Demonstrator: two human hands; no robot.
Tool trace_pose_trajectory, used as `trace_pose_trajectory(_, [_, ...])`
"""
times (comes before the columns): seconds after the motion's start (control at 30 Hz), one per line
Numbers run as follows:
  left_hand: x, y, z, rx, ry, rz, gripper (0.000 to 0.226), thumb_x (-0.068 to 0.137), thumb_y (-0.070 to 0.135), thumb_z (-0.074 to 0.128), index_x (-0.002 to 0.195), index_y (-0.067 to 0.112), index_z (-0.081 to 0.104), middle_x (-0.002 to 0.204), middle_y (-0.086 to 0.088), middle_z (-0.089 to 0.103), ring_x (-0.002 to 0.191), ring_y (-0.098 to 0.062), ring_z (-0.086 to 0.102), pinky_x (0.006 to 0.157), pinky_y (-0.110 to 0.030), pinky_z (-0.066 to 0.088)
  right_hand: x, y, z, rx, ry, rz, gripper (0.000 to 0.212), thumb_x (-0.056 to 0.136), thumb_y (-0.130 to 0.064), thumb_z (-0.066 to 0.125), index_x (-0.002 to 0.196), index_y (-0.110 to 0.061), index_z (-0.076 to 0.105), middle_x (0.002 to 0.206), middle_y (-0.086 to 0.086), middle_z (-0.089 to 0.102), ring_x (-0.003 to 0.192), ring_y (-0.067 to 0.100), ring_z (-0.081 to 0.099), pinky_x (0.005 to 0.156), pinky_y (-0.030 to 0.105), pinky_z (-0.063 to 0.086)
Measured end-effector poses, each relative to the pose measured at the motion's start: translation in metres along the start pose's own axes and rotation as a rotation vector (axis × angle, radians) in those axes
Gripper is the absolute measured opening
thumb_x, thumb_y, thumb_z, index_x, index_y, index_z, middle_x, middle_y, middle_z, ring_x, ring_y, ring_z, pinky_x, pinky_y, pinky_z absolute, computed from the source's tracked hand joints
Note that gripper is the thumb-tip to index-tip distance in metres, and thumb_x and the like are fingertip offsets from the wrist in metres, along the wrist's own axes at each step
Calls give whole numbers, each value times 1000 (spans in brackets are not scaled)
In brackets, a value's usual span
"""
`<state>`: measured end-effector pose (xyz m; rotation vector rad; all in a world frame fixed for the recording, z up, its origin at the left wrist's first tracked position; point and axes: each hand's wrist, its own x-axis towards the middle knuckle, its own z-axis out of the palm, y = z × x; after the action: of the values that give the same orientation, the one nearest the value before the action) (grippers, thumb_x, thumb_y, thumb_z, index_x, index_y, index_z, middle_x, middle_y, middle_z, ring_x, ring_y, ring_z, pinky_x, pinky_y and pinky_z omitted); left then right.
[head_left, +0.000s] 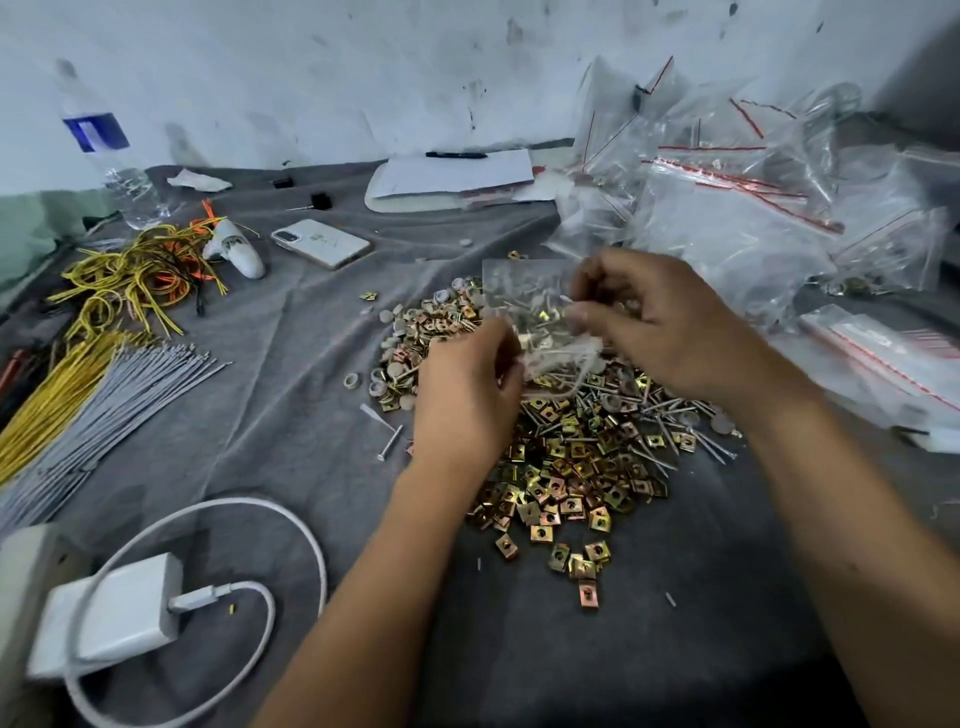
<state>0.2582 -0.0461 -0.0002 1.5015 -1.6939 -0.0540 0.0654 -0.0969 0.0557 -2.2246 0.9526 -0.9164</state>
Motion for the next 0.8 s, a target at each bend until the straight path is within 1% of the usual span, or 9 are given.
trace_pose_trajectory(0.07, [-1,-4,2,-97,-10,-80,12,86,7,80,92,9,70,80,2,72,72,-14,68,70,-37,60,2,-5,15,-7,9,-92,4,100,-16,65,102,-16,61,88,-10,72,89,4,71,77,17,54])
trace_pose_trajectory(0.13, [-1,-7,2,-182,22,-154,14,85,10,83,90,13,70,76,6,70,70,-8,67,68,-32,58,1,-1,26,-57,-19,-110,6,100,-13,64,102,-14,60,89,-9,74,87,2,71,76,15,52])
trace_pose_trajectory(0.2, [0,-9,2,-251,63,-212,14,85,9,82,89,14,70,76,7,70,69,-6,66,66,-28,57,-2,5,33,-136,-33,-125,6,98,-13,67,102,-15,64,90,-9,74,83,0,71,77,15,52])
trace_pose_trajectory(0.27, [1,-9,2,-327,93,-250,14,85,6,81,88,14,70,77,4,70,69,-8,67,67,-30,58,-5,12,37,-281,-8,-164,9,94,-18,73,103,-16,73,93,-5,76,83,6,70,80,27,57])
trace_pose_trajectory(0.33, [1,-6,2,-395,115,-262,15,85,5,80,87,16,69,78,2,71,71,-12,69,68,-31,60,-6,16,39,-376,46,-164,13,91,-21,76,103,-16,79,97,-1,77,84,14,70,82,39,57])
trace_pose_trajectory(0.4, [1,-3,3,-436,131,-254,19,86,5,80,86,19,68,79,3,72,72,-13,70,69,-30,60,-5,17,40,-395,103,-124,15,88,-17,79,103,-16,80,98,1,78,85,18,71,82,42,57])
trace_pose_trajectory(0.57, [2,-1,1,-489,201,-254,27,84,2,78,81,24,64,77,3,71,67,-9,68,64,-22,56,-3,13,51,-226,207,-13,27,79,-12,87,100,-18,73,89,-4,75,76,4,70,73,33,62])
trace_pose_trajectory(0.7, [3,-2,-2,-558,242,-319,25,83,-3,75,80,19,64,75,-1,71,64,-8,66,62,-23,56,3,8,55,-159,244,-26,26,79,-10,88,96,-16,70,86,-6,73,74,2,71,69,27,61])
trace_pose_trajectory(0.8, [5,-7,-8,-618,265,-364,21,83,-3,76,82,16,66,72,-1,70,61,-13,63,58,-25,55,12,1,55,-184,289,-122,17,82,-12,85,92,-13,72,82,-9,69,73,-5,66,66,10,53])
